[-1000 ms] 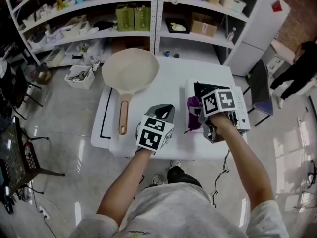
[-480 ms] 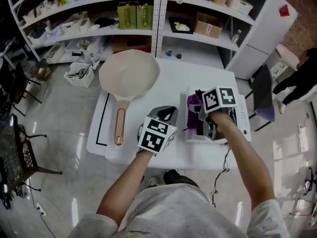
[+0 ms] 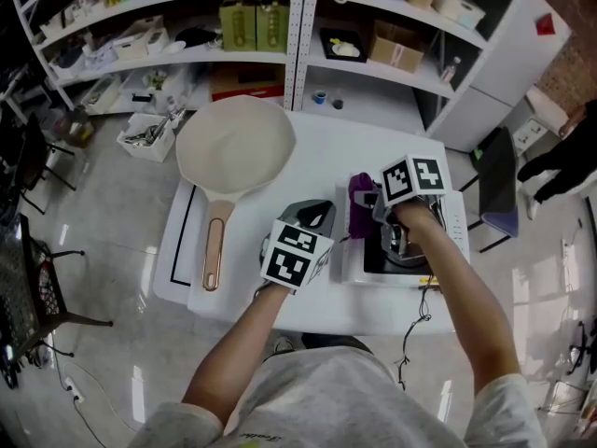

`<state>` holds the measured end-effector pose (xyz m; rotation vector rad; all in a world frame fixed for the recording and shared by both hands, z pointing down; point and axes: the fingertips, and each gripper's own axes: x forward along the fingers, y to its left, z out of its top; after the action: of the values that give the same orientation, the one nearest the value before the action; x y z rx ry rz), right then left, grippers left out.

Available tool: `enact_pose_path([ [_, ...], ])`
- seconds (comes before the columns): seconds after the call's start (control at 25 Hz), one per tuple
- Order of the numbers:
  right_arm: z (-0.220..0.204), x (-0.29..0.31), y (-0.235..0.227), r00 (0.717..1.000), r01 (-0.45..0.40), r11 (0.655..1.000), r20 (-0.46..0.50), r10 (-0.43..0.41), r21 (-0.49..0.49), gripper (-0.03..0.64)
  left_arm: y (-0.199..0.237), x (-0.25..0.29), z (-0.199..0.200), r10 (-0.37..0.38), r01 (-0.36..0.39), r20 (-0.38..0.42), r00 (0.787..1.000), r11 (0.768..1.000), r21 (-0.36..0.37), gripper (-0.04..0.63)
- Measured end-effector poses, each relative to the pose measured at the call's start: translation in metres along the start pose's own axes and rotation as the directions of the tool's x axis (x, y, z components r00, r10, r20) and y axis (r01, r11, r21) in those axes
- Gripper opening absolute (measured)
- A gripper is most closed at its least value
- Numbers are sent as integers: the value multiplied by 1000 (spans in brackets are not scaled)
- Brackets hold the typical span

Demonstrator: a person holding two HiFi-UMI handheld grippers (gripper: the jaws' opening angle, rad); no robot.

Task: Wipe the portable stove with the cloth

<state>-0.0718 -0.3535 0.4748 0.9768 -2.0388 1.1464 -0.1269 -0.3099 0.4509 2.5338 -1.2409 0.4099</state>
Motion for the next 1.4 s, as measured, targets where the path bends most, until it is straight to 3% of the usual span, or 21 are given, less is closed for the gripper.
enact_pose_path([
  [0.72, 56, 12, -28, 998, -56, 998, 3, 56, 12, 55, 15, 23, 5, 53, -53, -29, 998, 998, -22, 3],
  [1.08, 96, -17, 6, 982, -169, 978, 67, 178, -119, 63, 17, 26, 10, 75, -76, -34, 997, 997, -10, 3],
  [1.4, 129, -16, 16, 939, -254, 944, 181, 292, -209, 63, 14, 33, 7, 89, -89, -65, 994, 996, -1, 3],
])
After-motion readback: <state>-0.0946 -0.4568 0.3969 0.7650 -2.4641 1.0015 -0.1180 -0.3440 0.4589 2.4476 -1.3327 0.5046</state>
